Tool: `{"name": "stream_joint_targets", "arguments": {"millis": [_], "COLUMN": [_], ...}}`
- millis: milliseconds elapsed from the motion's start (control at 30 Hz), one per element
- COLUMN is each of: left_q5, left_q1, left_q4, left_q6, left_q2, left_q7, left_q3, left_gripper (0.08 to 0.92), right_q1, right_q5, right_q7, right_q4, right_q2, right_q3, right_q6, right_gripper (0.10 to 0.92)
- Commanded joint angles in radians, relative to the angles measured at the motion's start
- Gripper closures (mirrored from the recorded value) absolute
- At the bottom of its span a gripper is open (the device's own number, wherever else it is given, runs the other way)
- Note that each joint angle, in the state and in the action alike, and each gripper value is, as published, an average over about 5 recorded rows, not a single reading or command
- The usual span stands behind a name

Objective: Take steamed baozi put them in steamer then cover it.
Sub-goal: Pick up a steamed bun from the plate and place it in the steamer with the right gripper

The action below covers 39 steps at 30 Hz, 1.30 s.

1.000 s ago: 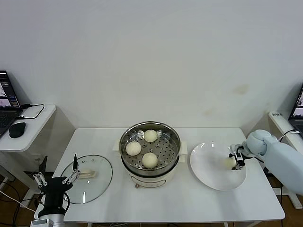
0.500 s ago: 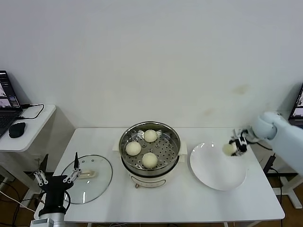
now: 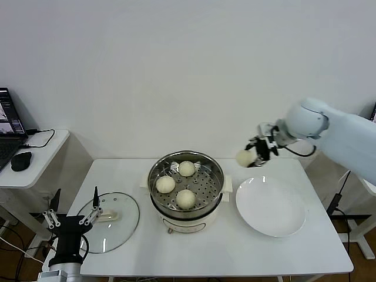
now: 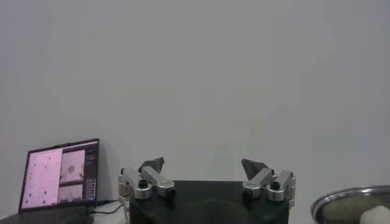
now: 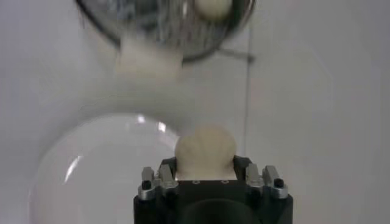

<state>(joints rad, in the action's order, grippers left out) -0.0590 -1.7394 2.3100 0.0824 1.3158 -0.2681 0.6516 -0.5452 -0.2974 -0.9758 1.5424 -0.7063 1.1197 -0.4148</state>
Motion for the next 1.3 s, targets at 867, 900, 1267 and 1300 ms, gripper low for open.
{"name": "stream_joint_targets", "arguments": {"millis": [867, 900, 1267, 1300], "left_q5": [-0.013, -0.012, -0.007, -0.006], "left_q1": [0.017, 0.017, 0.012, 0.013], "left_q4": [-0.016, -0.015, -0.008, -0.008], "left_q6": [0.001, 0.001, 0.002, 0.002], "left_q2": [0.007, 0.008, 0.014, 0.014], "left_q7": [-0.002, -0.002, -0.001, -0.001], "left_q3": [0.005, 0.004, -0.004, -0.006], "left_gripper": [0.177, 0.177, 0.177, 0.177], "right_q1": [0.109, 0.113, 0.104, 0.096], "right_q5": [-0.048, -0.05, -0.085, -0.091], "right_q7": [0.172, 0.173, 0.185, 0.187], "right_q4": [-0.152, -0.15, -0.084, -0.072], "right_q2": [-0.374, -0.372, -0.317, -0.305], "right_q3": [0.154, 0.153, 0.124, 0.119], "right_q6": [-0.238, -0.238, -0.244, -0.245], "right_gripper": [0.44, 0.44, 0.419, 0.405]}}
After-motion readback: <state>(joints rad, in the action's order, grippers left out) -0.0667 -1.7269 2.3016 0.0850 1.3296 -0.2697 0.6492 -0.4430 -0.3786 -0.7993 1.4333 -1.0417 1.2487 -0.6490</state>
